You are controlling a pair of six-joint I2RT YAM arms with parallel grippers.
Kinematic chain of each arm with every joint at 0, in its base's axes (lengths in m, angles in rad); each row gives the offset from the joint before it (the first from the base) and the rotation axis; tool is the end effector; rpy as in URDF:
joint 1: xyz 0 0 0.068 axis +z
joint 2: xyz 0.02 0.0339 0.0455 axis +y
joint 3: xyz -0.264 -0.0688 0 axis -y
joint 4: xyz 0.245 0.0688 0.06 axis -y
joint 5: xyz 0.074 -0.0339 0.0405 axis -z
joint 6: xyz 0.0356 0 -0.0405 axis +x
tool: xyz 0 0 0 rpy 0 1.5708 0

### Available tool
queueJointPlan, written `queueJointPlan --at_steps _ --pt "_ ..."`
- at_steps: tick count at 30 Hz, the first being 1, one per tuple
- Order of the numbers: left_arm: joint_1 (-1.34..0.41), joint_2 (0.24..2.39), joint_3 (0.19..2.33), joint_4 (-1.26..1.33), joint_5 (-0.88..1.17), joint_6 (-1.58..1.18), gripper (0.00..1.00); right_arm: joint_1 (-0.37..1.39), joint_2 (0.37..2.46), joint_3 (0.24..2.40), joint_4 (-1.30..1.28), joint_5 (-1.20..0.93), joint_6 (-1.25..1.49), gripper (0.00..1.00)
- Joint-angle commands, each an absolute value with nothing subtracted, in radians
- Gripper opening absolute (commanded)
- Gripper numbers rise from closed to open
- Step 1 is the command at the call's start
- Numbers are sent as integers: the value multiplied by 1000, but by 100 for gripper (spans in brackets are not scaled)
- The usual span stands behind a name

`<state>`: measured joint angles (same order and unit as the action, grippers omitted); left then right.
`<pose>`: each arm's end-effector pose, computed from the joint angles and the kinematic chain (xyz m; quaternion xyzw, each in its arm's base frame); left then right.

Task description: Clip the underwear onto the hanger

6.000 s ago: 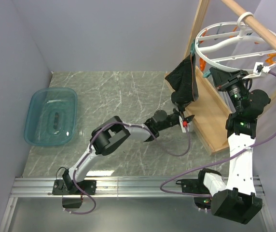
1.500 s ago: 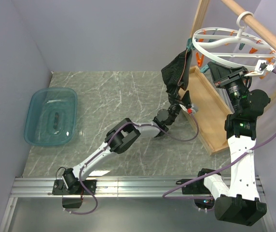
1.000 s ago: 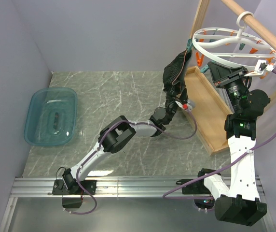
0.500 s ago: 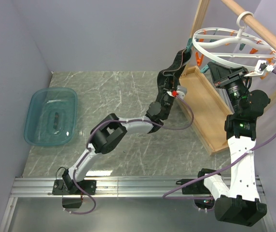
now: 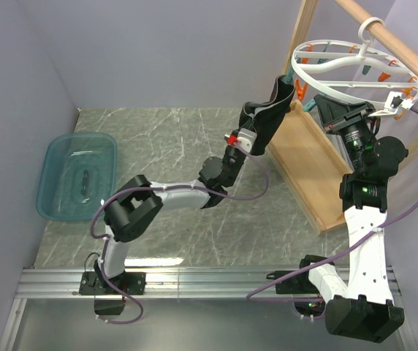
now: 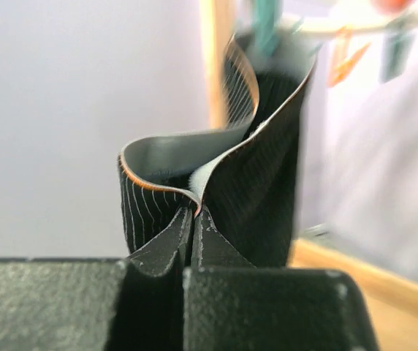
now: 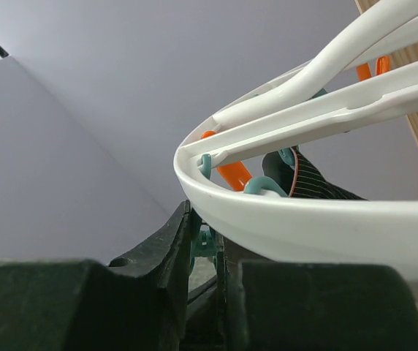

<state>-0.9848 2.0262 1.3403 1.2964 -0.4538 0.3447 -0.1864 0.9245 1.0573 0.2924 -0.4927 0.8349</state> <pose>0.2622 -0.3668 0.3026 0.1206 0.4773 -0.1733 0.8530 0.1917 -0.0190 0.4596 0.0781 0.5587 0.3849 0.7304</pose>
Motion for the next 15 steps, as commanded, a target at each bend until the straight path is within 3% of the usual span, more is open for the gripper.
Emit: queueJointPlan --at_steps 1,8,15 --pt "-985 1884 1281 1364 -252 198 0 -158 911 1063 319 -572 819 0" --pt "-971 1832 1276 1293 -57 115 0 -156 913 1054 301 -586 789 0" --pt "-973 1870 1449 1126 -98 22 0 -155 911 1042 291 -604 750 0"
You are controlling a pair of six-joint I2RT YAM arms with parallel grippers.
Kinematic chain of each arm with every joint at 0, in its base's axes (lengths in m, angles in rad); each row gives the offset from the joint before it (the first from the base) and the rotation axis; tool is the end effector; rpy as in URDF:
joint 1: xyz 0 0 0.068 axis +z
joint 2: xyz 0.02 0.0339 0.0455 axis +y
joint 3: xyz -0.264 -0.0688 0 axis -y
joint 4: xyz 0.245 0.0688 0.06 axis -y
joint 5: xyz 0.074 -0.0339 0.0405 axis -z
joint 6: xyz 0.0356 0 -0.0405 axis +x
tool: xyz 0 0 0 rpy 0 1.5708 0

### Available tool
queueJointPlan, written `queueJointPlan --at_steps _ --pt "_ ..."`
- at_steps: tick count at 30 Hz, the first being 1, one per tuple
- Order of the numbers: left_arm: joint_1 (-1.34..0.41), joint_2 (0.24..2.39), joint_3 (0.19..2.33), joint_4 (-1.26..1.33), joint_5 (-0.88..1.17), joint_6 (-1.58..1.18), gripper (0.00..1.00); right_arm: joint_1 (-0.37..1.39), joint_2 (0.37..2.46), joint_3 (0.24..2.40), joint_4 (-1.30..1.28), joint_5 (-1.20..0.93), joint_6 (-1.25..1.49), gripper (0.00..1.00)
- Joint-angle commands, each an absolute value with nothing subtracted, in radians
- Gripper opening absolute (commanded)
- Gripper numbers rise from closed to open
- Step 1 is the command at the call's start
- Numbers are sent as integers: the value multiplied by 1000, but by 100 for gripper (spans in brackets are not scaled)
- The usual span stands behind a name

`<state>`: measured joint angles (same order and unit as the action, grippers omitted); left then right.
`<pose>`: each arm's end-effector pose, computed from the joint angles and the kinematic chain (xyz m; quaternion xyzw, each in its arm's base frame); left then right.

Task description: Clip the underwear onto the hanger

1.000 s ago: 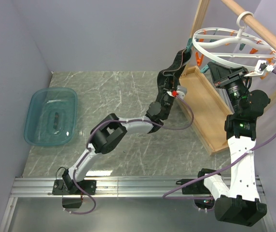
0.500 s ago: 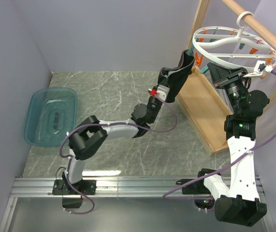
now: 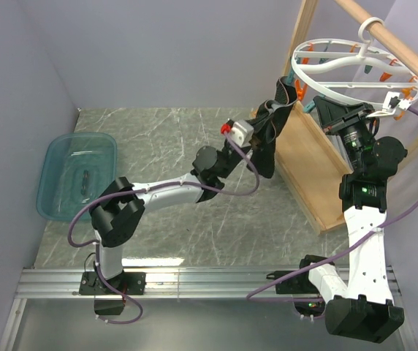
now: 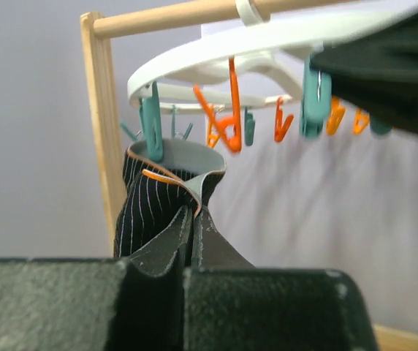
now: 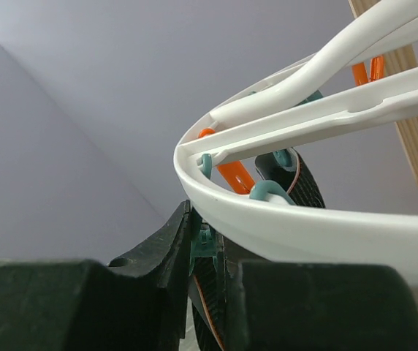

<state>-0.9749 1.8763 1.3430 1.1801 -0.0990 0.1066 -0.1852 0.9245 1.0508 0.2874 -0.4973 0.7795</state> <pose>0.2432 -0.3524 0.3583 0.1912 0.4045 -0.3561 0.8204 0.1927 -0.0188 0.4570 0.0633 0.5651 0.3663 0.7365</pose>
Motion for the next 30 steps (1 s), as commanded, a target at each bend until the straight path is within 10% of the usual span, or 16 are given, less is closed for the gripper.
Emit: queueJointPlan --at_steps 1,15,30 --pt "-973 1882 1504 1055 -116 6 0 -153 911 1037 291 -606 747 0" --pt "-1035 2032 2071 297 -451 -380 0 -133 920 986 337 -612 663 0" --pt "-1071 2089 2249 127 -566 -502 0 -63 916 979 318 -575 476 0"
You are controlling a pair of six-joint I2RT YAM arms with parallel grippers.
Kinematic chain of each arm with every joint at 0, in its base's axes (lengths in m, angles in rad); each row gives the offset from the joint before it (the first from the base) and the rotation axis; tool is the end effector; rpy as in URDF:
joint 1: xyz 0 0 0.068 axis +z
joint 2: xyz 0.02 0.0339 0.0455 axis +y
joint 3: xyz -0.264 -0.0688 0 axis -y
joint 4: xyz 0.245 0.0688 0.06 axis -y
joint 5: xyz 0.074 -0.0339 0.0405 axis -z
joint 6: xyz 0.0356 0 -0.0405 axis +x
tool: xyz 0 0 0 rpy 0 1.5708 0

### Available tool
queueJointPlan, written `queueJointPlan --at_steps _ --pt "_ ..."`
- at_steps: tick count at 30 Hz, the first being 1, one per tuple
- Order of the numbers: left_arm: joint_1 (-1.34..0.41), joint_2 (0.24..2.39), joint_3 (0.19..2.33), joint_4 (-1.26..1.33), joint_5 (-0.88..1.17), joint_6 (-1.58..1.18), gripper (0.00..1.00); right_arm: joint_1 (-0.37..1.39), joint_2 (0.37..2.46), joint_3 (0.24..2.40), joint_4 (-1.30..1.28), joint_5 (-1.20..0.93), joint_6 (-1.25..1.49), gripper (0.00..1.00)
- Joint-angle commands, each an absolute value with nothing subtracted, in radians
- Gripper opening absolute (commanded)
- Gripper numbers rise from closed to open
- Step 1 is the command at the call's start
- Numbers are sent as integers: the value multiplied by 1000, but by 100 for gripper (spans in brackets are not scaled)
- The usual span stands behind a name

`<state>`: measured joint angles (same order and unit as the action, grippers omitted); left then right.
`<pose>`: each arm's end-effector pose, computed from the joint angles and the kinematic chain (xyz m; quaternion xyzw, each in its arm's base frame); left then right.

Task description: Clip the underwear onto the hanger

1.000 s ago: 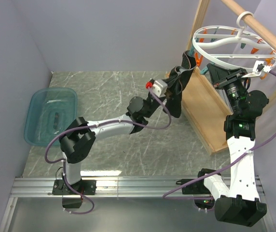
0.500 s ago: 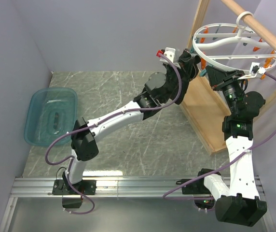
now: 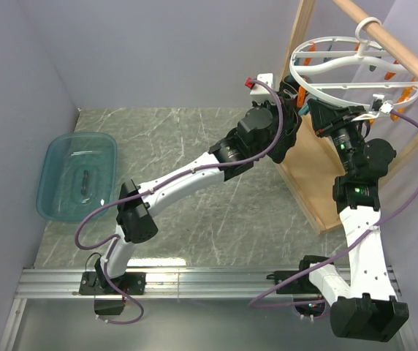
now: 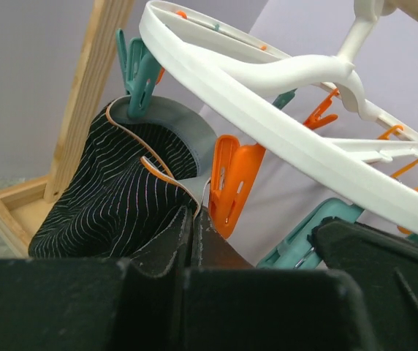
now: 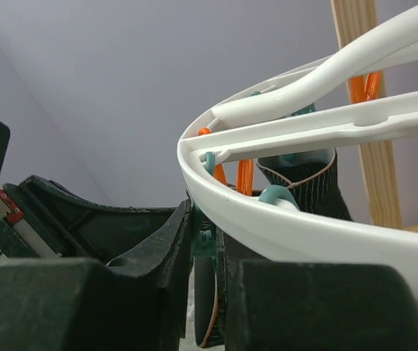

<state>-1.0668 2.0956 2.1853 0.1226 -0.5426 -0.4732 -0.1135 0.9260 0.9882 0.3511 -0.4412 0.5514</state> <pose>0.2542 -0.4229 0.4457 -0.0224 0.6397 -0.4010 0.6553 0.1998 -0.0075 0.4423 0.0010 0.5643 0.2943 0.7714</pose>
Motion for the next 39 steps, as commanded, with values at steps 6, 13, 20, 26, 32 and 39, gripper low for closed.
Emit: queueJointPlan --at_steps 6,13,20,26,32,39 --pt "-1072 2098 2269 123 -563 -517 0 -35 910 965 290 -560 385 0" --pt "-1072 2106 2276 129 -552 -523 0 -28 913 954 298 -552 377 0" --pt "-1072 2117 2299 126 -529 -541 0 -17 914 946 291 -546 331 0" --pt "-1074 2125 2307 133 -523 -545 0 -12 911 933 282 -537 284 0" --pt "-1077 2129 2318 138 -512 -549 0 -8 907 914 285 -515 249 0" --pt "-1078 2134 2330 132 -505 -569 0 -5 899 908 278 -491 195 0"
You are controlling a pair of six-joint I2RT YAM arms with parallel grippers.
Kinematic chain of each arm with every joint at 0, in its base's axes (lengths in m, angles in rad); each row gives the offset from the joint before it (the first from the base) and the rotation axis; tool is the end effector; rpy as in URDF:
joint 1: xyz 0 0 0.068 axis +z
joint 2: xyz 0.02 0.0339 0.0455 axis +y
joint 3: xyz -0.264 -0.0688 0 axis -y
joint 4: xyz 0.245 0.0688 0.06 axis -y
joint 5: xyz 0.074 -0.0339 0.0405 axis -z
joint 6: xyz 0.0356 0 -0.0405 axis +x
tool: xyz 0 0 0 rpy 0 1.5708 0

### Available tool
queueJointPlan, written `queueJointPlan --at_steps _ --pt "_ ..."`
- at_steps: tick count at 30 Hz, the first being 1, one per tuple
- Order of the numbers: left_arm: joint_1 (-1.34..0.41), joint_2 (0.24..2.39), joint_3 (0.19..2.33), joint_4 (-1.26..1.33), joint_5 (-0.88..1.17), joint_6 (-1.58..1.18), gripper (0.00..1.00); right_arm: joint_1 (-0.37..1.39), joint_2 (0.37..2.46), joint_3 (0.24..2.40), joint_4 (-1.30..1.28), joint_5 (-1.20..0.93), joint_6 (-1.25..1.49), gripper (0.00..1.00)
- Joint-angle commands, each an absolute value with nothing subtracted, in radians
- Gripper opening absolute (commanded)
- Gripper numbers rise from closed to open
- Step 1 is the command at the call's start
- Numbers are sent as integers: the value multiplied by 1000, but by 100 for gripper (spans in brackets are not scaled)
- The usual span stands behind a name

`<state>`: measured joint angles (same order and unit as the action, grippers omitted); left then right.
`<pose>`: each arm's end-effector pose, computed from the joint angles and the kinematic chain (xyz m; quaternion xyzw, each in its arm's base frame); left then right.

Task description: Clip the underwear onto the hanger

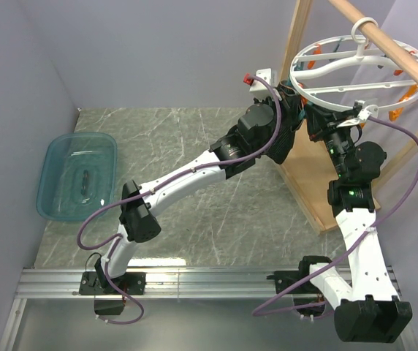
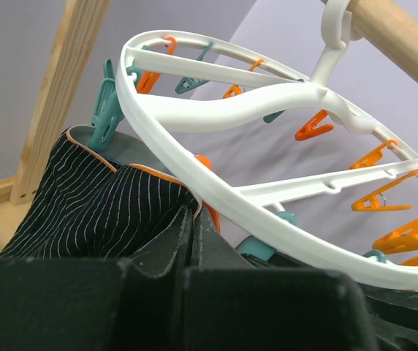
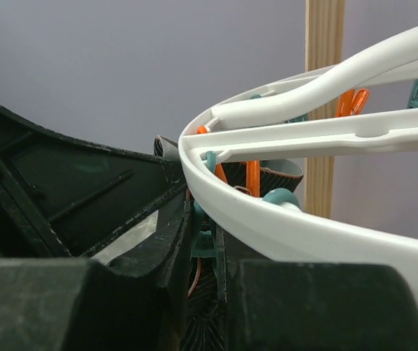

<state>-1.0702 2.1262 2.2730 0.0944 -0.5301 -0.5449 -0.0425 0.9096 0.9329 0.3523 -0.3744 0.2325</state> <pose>0.2531 -0.4252 0.4580 -0.0445 0.6285 -0.4371 0.6418 0.2015 0.0045 0.4269 -0.0766 0.5687 0.1813 0.7986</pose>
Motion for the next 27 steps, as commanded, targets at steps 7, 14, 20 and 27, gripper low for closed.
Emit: queueJointPlan --at_steps 7,14,20,27 --pt "-1078 2138 2355 110 -486 -612 0 -5 885 877 294 -480 153 0" --pt "-1078 2134 2361 98 -476 -623 0 -5 877 864 295 -495 118 0" --pt "-1078 2134 2361 103 -465 -627 0 18 874 868 282 -495 110 22" --pt "-1078 2138 2356 114 -460 -624 0 18 870 876 267 -488 118 46"
